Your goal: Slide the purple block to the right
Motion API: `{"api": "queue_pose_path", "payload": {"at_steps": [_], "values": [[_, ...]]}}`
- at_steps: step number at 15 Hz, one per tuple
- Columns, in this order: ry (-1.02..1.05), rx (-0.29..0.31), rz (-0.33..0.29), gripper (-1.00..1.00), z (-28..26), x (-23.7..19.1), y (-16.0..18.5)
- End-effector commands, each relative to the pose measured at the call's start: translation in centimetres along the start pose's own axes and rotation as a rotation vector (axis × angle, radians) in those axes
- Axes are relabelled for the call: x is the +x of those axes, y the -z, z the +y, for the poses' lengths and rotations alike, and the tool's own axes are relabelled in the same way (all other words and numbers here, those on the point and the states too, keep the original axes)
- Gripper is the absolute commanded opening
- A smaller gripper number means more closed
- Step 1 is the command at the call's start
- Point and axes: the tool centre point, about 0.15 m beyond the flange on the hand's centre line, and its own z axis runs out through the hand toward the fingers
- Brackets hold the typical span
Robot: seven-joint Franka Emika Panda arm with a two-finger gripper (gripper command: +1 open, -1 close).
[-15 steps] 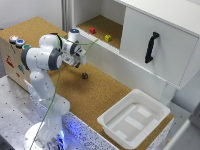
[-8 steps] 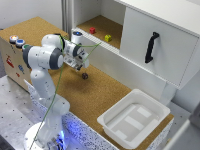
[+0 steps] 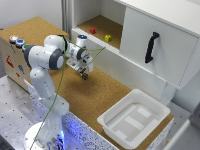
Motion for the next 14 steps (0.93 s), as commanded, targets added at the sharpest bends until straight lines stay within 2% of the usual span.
{"api": "queue_pose_path", "payload": {"at_steps": [1,7,14], "values": [[0.011,-0.008,0.007,-1.0,2.5,1.1,-0.4],[-0.02,-0.019,0.032,-1.0,5.8,2.6,-1.1],[-0.079,-0.067,0.037,-1.0,11.4,3.1,-0.9]]}}
